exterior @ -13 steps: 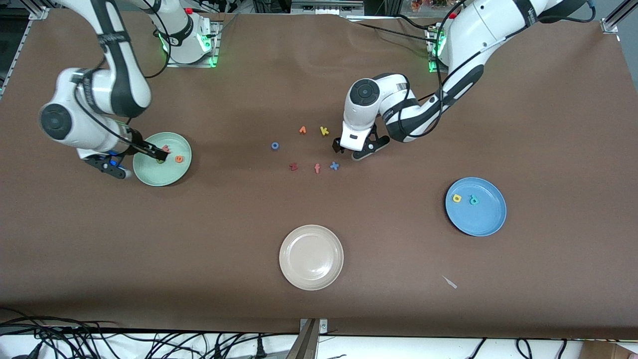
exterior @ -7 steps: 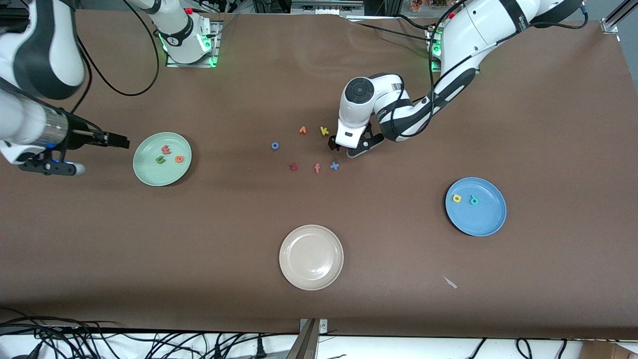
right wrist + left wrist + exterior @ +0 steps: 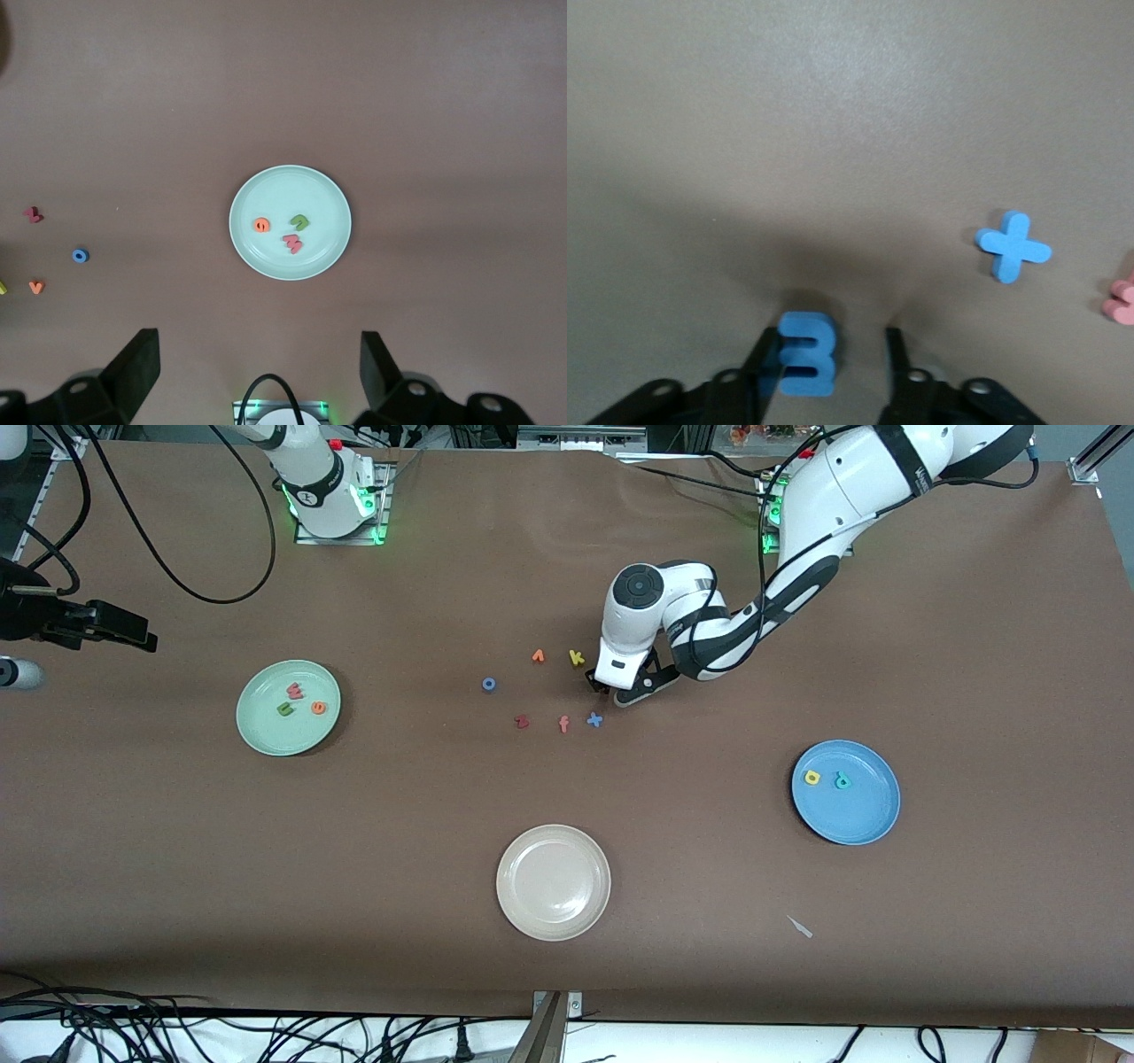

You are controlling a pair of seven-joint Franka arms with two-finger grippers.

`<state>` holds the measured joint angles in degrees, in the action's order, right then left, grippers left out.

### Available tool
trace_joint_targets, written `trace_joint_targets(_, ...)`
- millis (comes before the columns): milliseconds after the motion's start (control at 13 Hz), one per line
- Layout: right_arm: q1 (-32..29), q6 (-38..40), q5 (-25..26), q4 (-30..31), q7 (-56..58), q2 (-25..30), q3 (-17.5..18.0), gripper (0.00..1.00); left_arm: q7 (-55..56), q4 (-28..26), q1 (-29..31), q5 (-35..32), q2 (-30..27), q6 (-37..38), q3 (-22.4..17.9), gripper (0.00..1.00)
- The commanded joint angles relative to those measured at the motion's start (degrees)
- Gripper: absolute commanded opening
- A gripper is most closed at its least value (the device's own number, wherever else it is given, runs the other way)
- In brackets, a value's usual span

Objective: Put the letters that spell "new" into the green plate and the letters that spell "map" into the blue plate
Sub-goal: 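Lift the blue 3 with the left gripper and carry it toward the blue plate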

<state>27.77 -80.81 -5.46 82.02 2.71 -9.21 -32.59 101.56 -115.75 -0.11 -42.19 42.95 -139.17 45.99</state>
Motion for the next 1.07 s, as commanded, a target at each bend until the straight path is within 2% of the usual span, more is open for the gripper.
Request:
trace_joint_targets(0, -0.43, -0.04, 0.71, -1.6, 0.54, -1.16, 0.33, 1.0, 1.53, -0.7, 0.29, -2.1, 0.11, -0.22, -0.47, 0.35)
trace_joint_targets(77, -2.17, -1.36, 0.28, -1.6, 0.71, -1.07, 1.73, 1.0, 1.53, -0.7, 0.29, -2.1, 0.11, -0.22, -0.47, 0.27)
trace_joint_targets(153, -6.89, -1.28, 0.36, -1.52, 1.32, -0.46, 6.53, 1.0, 1.53, -0.7, 0.29, -2.1, 0.11, -0.22, -0.47, 0.17)
trace_joint_targets(230, -10.85, -1.28, 1.41, -1.08, 1.24, 0.42, 11.97, 1.0, 1.27, -0.7, 0.37, -2.1, 0.11, -0.13, -0.47, 0.11)
trace_joint_targets(307, -13.59, -1.63, 2.72, -0.47, 1.24, 1.12, 15.24, 1.0, 0.57, -0.27, 0.46, -2.1, -0.15, 0.22, -0.47, 0.06)
trace_joint_targets(460, -17.64, -5.04, 5.53, 3.03, 1.16, 3.83, 21.13, 1.0, -3.72, 0.44, 2.12, -2.01, -1.11, 1.53, -0.2, 0.05)
trace_joint_targets(690, -26.24, -16.72, 6.25, 16.02, 1.16, 11.91, 28.35, 1.0, -15.3, 2.28, 4.84, -0.79, -1.91, 8.72, 0.5, 0.05)
trace_joint_targets(843, -28.99, -16.58, 5.99, 16.94, 0.81, 13.34, 31.87, 1.0, -23.91, 2.9, 9.58, -0.78, -2.0, 12.07, 3.12, 0.05)
trace_joint_targets(997, -29.52, -15.0, 5.73, 15.28, 1.42, 13.26, 31.71, 1.0, -36.02, 4.04, 16.42, -0.26, -2.0, 16.28, 6.2, 0.05)
